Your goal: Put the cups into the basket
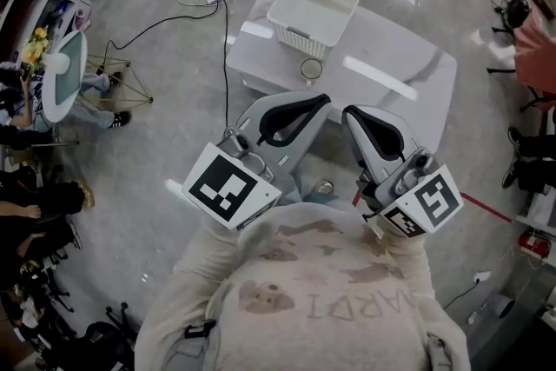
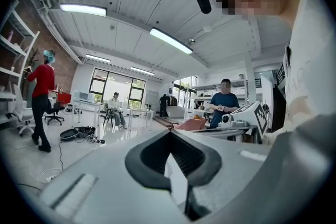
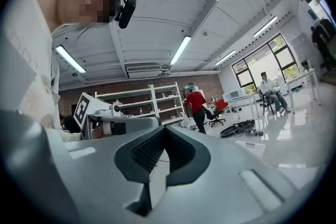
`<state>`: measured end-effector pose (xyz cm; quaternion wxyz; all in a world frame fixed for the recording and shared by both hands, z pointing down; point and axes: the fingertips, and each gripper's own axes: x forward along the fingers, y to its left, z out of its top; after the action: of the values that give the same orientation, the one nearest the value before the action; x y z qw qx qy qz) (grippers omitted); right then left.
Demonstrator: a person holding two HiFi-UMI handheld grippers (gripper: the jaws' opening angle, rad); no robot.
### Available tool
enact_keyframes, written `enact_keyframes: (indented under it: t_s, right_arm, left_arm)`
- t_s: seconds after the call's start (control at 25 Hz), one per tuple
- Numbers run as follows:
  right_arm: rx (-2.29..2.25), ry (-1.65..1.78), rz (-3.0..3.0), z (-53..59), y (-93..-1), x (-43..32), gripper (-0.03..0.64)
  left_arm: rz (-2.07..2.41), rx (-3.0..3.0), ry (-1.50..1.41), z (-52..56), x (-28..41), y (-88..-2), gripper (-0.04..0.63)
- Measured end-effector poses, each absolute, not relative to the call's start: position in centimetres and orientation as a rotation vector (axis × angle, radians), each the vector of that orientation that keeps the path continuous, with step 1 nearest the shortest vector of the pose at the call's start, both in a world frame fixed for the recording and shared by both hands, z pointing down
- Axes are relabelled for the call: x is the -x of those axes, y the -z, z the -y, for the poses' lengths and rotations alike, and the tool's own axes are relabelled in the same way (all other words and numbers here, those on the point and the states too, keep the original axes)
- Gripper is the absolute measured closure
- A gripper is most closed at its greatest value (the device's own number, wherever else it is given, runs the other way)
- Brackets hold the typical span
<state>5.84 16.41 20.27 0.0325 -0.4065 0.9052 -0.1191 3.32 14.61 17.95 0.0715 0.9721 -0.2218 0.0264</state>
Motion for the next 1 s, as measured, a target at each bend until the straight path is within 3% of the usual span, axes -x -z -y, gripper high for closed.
enact_keyframes:
  t_s: [0.52,1.0]
  right_arm:
    - [1.410,0.354,-2.730,-2.7,-20.8,-2.1,0.592]
    - [1.633,0.457,-2.671,2.9,-25.0,-2.2,0.592]
  left_arm:
    - [0.528,-2.971,-0.099,-0.4,0.5,-18.1,0.595]
    - [0.364,-2.931,-0.139,5.7,0.7,-21.0,0.595]
